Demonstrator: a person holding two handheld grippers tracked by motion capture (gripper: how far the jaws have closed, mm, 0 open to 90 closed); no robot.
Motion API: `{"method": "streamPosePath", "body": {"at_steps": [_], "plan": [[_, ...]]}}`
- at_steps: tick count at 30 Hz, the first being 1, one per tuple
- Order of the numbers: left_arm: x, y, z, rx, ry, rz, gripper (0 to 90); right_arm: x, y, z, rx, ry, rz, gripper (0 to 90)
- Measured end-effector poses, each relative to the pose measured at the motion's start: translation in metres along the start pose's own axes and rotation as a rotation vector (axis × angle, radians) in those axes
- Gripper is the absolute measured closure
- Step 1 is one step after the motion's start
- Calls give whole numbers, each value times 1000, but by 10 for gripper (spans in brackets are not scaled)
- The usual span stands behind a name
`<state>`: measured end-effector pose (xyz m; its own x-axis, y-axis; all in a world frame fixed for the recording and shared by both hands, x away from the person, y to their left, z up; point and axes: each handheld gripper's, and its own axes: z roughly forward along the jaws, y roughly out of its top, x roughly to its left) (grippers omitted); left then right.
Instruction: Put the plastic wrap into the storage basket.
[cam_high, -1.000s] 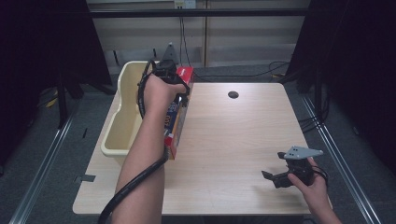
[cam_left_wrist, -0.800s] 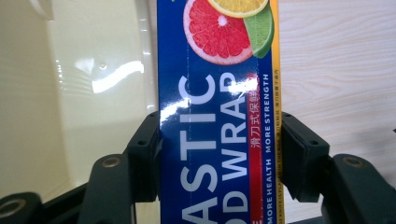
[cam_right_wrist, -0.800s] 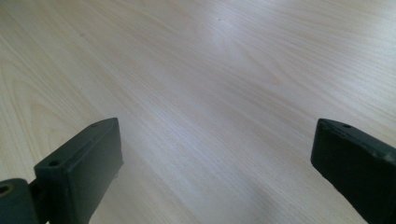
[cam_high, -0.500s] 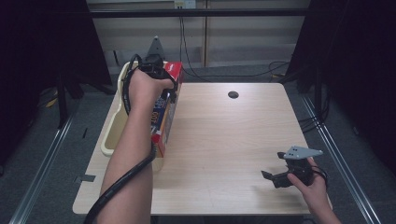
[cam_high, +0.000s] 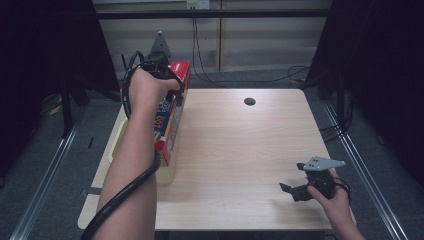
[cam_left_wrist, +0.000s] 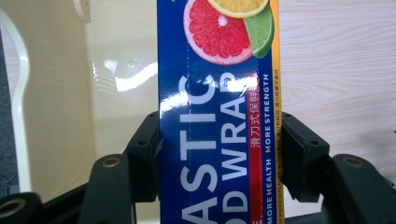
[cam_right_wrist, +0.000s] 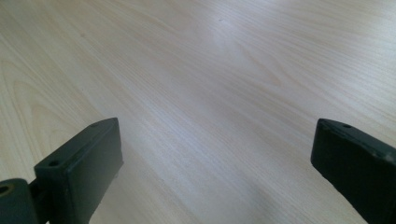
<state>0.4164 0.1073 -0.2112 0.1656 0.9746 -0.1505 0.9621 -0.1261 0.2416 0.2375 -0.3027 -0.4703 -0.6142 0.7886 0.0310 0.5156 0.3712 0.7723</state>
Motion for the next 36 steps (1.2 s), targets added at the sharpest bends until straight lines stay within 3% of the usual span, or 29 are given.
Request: {"method": "streamPosePath", "body": {"at_steps": [10, 15, 36], "plan": [[12, -1, -6, -6, 21, -5, 414, 1, 0, 0, 1, -3, 1, 20], [17, -3, -8, -11, 21, -26, 414, 1, 0, 1, 3, 0, -1, 20], [36, -11, -2, 2, 34, -57, 413, 2, 1, 0, 3, 3, -4, 20]]}}
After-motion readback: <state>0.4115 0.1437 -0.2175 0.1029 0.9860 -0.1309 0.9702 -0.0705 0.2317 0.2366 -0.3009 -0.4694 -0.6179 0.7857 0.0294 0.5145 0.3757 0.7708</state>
